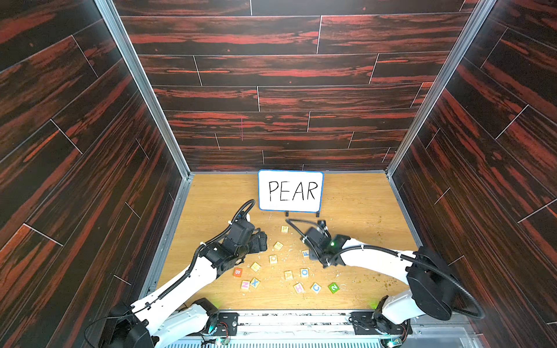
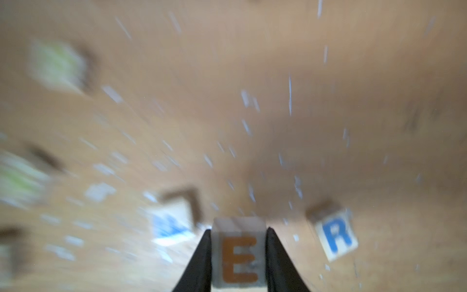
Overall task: Spell the uppercase word “pear” with letter blocks
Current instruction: Pick up the letter block from the center of the board, then place the letter block at the center of the board.
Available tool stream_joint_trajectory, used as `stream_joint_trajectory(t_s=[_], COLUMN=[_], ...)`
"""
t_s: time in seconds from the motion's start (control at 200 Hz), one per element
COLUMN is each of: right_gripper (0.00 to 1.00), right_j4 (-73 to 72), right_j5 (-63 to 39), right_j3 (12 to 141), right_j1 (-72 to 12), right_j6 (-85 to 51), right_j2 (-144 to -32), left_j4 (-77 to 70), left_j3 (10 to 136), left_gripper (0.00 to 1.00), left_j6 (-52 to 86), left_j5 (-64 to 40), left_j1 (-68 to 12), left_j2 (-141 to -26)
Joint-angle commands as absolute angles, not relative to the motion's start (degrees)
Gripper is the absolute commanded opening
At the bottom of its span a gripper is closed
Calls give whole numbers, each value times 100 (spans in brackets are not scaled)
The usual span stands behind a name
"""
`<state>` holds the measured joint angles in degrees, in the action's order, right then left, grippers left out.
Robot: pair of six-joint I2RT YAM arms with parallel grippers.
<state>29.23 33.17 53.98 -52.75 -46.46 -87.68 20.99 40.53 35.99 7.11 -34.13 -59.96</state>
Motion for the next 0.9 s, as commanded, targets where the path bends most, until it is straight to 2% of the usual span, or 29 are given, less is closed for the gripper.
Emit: stream_joint_trajectory(t_s=[0.0, 0.341, 0.897], right_gripper=[26, 27, 27], right_j4=[2827, 1769, 1769], right_j5=[3709, 2963, 2460], right_j3=[5816, 6649, 7604], right_j1=[-5262, -4836, -4664], right_j6=[-4511, -4194, -4421], right_j2=[-8948, -10170, -11630], left_j4=[2057, 2079, 2170], left_j3=[4204, 4061, 3857], left_gripper=[94, 94, 95], left_j6=[3568, 3541, 3472], left_j5=[844, 978, 1336], left_j1=[-3419, -3410, -3410], left_j2=[-5960, -5848, -5376])
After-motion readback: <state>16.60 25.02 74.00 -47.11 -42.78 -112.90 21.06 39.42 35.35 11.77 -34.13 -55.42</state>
